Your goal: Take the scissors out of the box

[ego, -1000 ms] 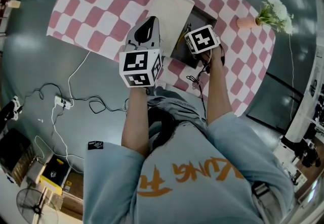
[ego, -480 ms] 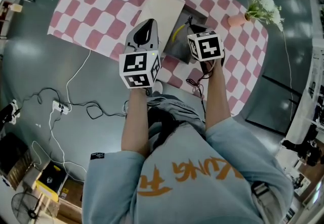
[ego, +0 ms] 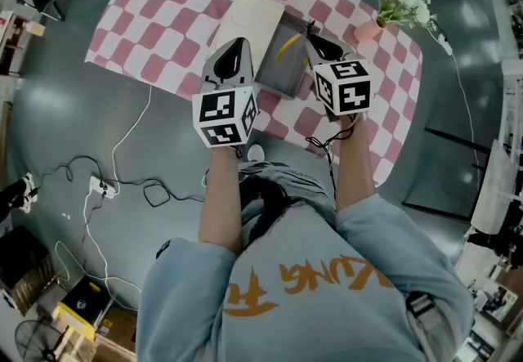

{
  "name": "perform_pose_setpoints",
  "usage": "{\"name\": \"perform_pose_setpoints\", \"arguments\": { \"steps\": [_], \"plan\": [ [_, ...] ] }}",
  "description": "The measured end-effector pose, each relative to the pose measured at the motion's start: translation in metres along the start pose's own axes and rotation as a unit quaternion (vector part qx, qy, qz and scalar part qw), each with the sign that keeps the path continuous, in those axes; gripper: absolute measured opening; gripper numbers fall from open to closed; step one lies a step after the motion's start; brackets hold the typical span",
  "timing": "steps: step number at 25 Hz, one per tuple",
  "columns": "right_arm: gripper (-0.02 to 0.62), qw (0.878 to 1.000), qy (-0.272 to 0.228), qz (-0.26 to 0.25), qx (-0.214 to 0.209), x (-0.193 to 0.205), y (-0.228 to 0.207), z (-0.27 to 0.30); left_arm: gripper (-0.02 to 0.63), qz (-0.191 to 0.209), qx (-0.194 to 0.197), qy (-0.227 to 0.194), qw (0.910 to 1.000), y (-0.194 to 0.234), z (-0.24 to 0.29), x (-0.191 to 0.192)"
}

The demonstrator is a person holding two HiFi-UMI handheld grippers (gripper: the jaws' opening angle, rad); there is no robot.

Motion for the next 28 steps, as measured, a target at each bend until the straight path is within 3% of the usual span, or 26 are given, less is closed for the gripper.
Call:
{"name": "perform_pose_setpoints", "arguments": {
  "steps": [4,8,14,21,28],
  "plan": [
    [0.031,0.998,-0.068,0.011,0.005,-0.022,-0.005,-0.033,0.020,0.017,0.001,-0.021,0.9996,-0.012,-0.013,-0.014],
    [0.031,0.992,-0.123,0.011,0.012,-0.042,-0.013,-0.061,0.020,0.062,-0.013,-0.051,0.9967,-0.019,-0.023,-0.038],
    [0.031,0.981,-0.191,0.026,0.027,-0.070,-0.027,-0.091,0.020,0.085,-0.009,-0.095,0.9918,-0.031,-0.027,-0.074],
    [0.031,0.965,-0.246,0.071,0.047,-0.083,-0.038,-0.108,0.020,0.098,-0.003,-0.115,0.9885,-0.041,-0.027,-0.094],
    [0.031,0.959,-0.267,0.082,0.056,-0.082,-0.045,-0.115,0.020,0.108,-0.007,-0.119,0.9870,-0.042,-0.025,-0.102]
  ]
}}
Point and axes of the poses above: the fingertips, and each gripper's own axes: z forward along the fingers, y to its left, x out of its underside, the point moved 5 cm from there along -z, backward along the fingers, and after that the axes turned 6 degrees about -y, right-handed, at the moved point
